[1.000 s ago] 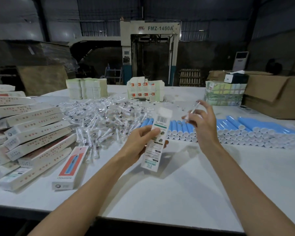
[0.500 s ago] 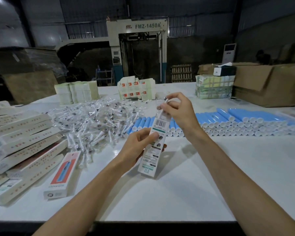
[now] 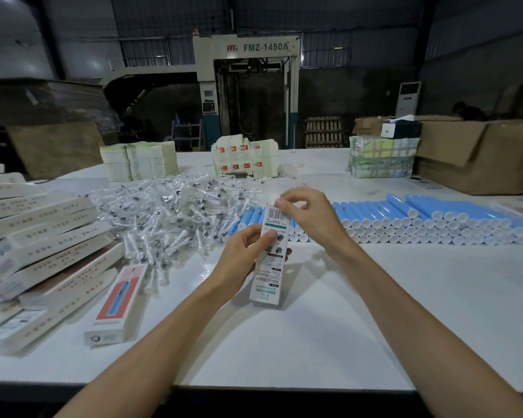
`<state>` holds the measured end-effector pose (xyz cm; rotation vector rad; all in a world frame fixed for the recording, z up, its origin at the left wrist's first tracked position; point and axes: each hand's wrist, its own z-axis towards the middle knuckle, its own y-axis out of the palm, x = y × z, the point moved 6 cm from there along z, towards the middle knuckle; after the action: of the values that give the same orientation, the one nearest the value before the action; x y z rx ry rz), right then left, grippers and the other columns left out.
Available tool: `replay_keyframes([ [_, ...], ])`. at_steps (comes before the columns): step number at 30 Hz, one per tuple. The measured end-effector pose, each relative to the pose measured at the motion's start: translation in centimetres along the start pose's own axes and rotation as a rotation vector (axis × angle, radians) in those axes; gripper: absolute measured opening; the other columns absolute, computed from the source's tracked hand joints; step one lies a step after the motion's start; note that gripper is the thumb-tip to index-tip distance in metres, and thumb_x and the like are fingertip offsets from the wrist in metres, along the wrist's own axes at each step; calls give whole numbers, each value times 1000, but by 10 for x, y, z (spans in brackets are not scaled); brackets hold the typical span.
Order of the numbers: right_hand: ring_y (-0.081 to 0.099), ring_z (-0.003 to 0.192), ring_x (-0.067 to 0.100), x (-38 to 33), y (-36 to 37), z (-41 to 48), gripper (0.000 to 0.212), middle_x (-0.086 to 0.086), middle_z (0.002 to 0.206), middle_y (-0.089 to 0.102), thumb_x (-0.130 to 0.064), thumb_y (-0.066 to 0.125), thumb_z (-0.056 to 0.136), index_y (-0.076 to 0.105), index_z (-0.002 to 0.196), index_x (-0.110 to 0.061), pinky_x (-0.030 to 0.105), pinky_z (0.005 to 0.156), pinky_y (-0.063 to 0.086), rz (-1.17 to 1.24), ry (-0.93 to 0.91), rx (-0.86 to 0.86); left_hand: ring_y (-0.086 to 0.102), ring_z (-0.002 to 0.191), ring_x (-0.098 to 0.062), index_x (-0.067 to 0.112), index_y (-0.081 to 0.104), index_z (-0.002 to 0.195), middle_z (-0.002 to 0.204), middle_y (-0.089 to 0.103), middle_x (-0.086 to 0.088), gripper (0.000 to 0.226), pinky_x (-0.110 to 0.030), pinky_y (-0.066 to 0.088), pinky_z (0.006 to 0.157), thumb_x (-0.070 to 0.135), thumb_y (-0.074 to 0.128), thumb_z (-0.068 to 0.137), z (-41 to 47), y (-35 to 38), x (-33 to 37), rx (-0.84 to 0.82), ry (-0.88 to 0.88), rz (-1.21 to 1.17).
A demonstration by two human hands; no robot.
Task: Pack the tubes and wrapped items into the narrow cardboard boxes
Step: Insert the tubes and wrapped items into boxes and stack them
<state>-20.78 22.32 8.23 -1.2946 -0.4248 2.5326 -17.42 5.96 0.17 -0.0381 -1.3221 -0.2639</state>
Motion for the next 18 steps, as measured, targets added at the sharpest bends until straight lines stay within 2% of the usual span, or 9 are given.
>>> replay_keyframes([
  [2,60,106,0,4,-5,-5,14,-7,121,64,-30,67,102,74,112,-24,18,89,45,52,-15,86,77,113,-39,14,67,136,125,78,-15,34,-54,62,96,30,69,106,0,-2,1,20,4,14],
  [4,60,103,-3,11,-8,-10,16,-6,122,64,-29,63,104,67,119,-28,13,84,44,148,15,118,76,114,-37,16,64,138,126,77,-13,35,-55,62,96,29,68,107,-1,-3,3,40,8,7],
  [7,67,102,5,21,10,-23,31,-2,117,69,-32,69,101,57,130,-30,18,81,52,244,59,-43,73,117,-42,17,67,135,125,77,-16,32,-61,57,100,28,70,105,-1,-2,3,52,7,-19],
  [9,72,101,16,23,23,-31,43,1,110,75,-24,72,100,52,137,-29,27,84,58,344,29,-100,73,114,-39,20,71,134,124,77,-16,31,-55,62,95,29,72,104,-1,0,3,31,10,-26],
  [12,74,102,24,21,24,-33,45,5,107,78,-22,75,98,55,137,-32,34,92,58,420,2,-92,76,109,-29,26,58,141,122,78,-14,46,-37,64,80,27,78,100,-3,0,8,29,50,-40],
  [15,73,105,25,19,22,-33,39,7,108,78,-23,75,97,62,133,-33,34,94,57,474,13,-132,78,110,-31,46,36,150,122,79,-11,72,-41,66,81,31,82,97,-4,-5,17,33,148,65],
  [18,72,107,22,20,21,-36,34,7,111,78,-22,74,98,65,130,-26,28,92,56,507,16,-153,78,108,-27,51,40,153,119,79,-8,76,-40,66,79,40,85,93,-4,-4,23,13,198,154],
])
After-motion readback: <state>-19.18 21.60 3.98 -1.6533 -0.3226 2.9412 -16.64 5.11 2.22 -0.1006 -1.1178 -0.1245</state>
